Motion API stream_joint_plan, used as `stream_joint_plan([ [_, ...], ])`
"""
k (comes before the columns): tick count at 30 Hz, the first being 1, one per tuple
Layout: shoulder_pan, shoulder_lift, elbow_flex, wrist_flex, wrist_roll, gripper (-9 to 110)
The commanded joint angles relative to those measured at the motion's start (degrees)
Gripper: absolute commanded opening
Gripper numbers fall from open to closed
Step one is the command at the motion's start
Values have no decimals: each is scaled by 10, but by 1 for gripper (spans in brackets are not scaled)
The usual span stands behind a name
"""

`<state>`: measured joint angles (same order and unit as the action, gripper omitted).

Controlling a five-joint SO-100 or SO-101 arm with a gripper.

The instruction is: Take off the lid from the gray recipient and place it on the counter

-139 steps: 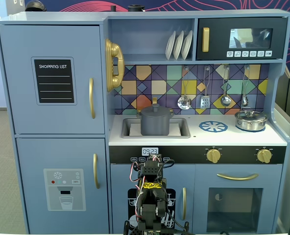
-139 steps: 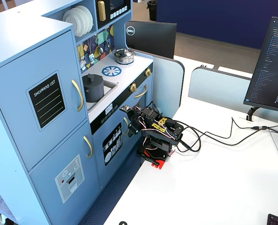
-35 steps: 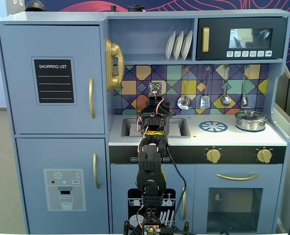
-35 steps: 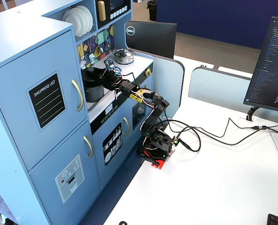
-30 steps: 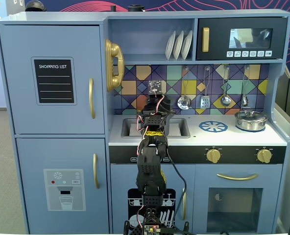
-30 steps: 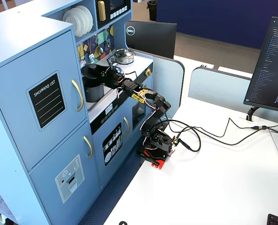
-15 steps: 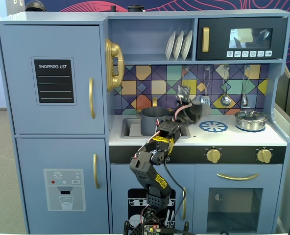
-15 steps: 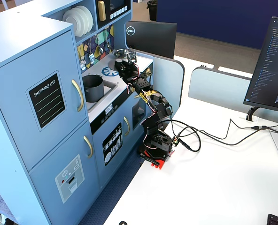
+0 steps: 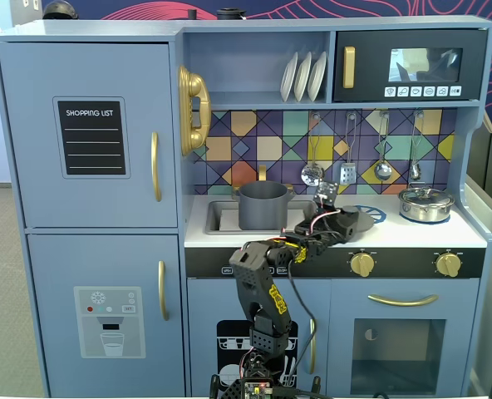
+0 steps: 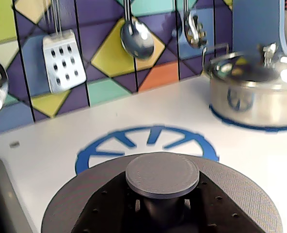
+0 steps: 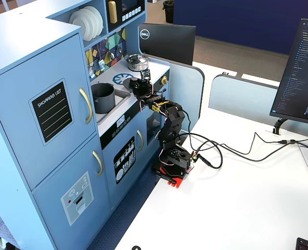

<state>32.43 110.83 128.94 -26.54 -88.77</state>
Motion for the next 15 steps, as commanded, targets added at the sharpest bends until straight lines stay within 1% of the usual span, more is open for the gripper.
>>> stream_joint_plan([
  [1,8,-23,-46,-27,3,0],
  [7,11,-83,-87,-47,-1,0],
  [15,13,-91,-93,-44,-4,0],
])
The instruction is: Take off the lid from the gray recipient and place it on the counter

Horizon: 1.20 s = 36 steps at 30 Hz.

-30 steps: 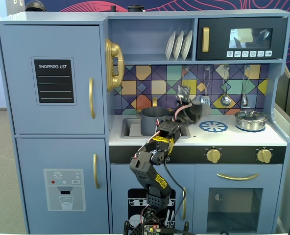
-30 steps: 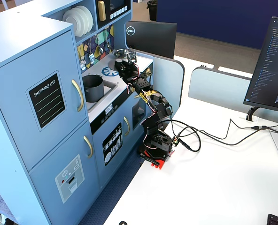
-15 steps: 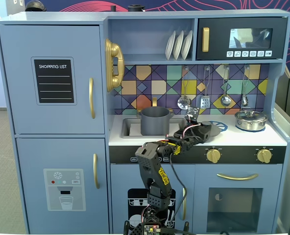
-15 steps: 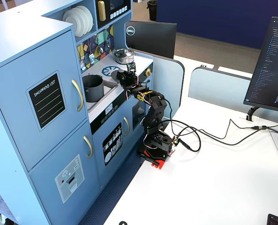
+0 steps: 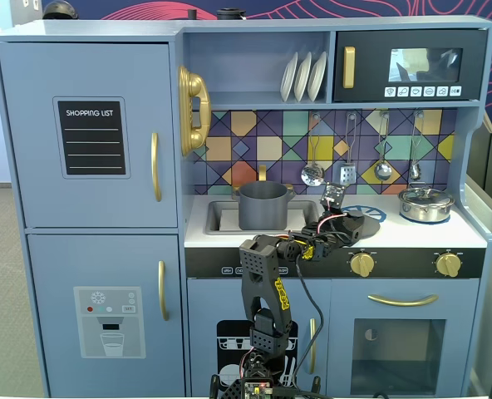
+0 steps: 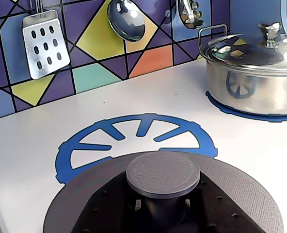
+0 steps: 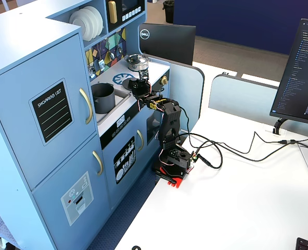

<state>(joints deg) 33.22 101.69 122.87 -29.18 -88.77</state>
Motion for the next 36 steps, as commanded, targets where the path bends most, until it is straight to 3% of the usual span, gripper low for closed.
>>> stream_joint_plan([
  [1,5,1,-30,-18,-5,0],
  [9,3,8,-7,-18,-21,6],
  [22,20,19,17,-33,-19,47],
  [36,22,54,11,-43,-18,44],
])
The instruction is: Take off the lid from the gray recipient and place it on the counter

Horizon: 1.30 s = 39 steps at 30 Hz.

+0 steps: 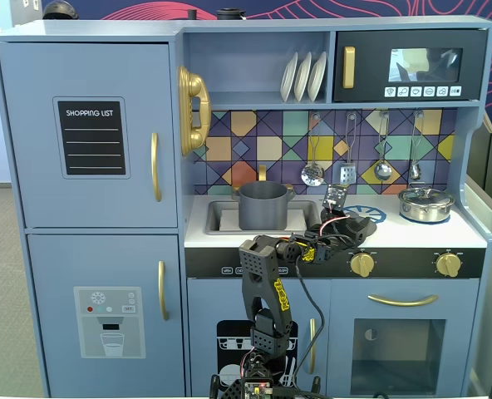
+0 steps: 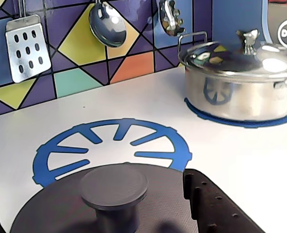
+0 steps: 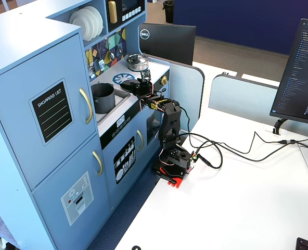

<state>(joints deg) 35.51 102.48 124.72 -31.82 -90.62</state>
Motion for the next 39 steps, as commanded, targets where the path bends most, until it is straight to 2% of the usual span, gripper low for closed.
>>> stream_joint_plan([
  [1,-2,54,-8,-17,-1,43],
  [7,-9,161,-7,38,-4,40],
  [10,-14,258,11,130,12,32],
  [12,-21,357,31,277,34,17],
  [14,-36,459,29,503,55,0],
  [16,-66,542,28,693,77,0],
  [18,-107,614,54,820,87,0],
  [23,-201,715,171,1012,28,0],
  [26,-260,726,244,1070,61,0],
  [33,-366,765,384,1073,85,0],
  [36,-383,767,416,1049,59,0],
  [39,-391,774,445,959,59,0],
])
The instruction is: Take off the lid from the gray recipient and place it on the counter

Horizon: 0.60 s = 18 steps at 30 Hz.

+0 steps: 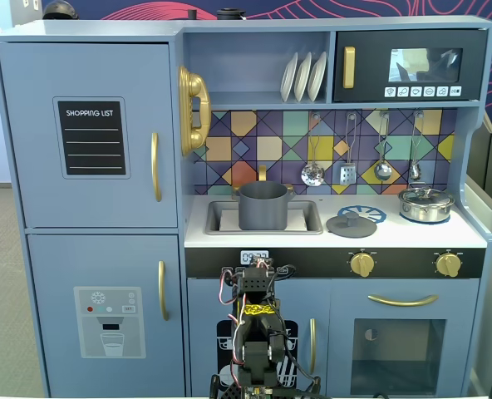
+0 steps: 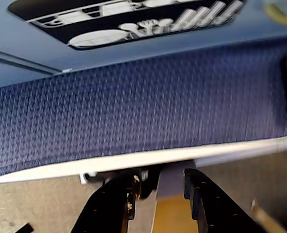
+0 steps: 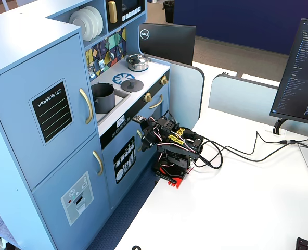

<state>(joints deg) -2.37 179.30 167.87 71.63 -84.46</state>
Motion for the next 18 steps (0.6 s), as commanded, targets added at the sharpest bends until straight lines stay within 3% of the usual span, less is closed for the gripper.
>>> stream_joint_plan([
  [1,-13,6,24,-113,4,0],
  [6,-25,3,40,-178,41,0],
  [18,-36,27,41,129,13,0],
])
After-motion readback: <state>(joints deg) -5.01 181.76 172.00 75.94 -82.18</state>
